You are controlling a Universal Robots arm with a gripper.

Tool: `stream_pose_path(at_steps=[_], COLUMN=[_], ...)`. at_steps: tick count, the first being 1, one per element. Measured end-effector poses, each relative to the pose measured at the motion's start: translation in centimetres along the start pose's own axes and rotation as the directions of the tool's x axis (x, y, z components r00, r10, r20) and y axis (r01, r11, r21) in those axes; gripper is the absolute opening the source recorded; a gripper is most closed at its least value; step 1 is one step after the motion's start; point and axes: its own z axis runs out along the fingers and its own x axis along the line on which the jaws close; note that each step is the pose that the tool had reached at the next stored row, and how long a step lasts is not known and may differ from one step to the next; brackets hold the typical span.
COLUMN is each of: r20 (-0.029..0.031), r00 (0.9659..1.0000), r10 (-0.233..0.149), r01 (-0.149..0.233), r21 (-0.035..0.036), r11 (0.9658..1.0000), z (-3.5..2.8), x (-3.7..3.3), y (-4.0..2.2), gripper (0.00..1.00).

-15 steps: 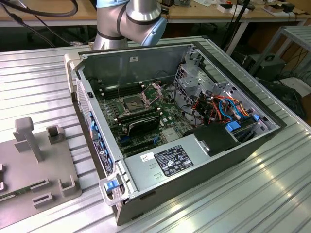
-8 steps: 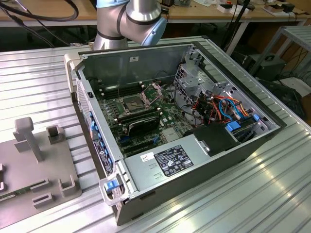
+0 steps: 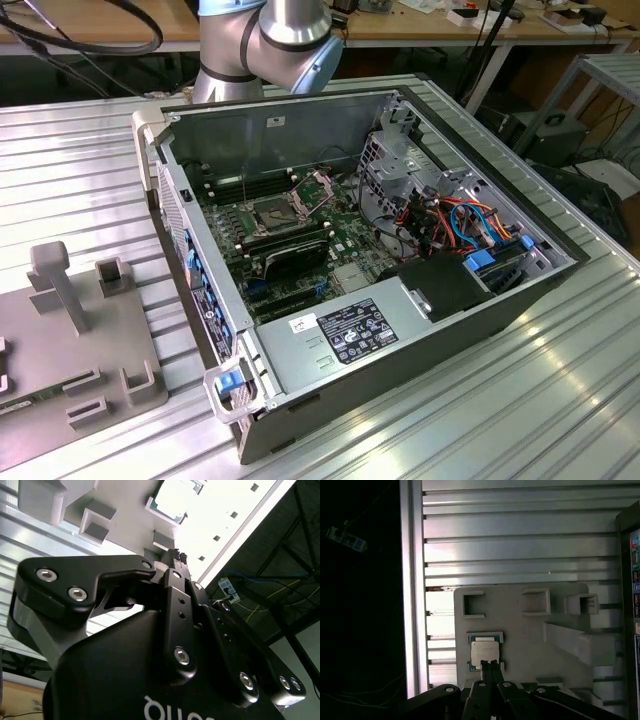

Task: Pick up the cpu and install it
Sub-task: 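Reach for the cpu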

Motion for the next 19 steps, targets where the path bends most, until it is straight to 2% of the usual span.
stream_pose_path(at_steps=[3,9,13,19], r20=[0.0002,0.0,0.0001,0.0], r00=[1.0,1.0,1.0,1.0], r10=[0.0,0.0,0.0,0.0], r01=[0.0,0.0,0.0,0.0], r21=[-0.0001,0.0,-0.0001,0.0], r11=[1.0,1.0,1.0,1.0], z=[0.92,1.34,1.52,2.67], x=[-0.01,-0.01,-0.01,-0.02], y=[-0.04,-0.06,-0.4,-0.63], gripper=[0.11,0.11,0.11,0.11])
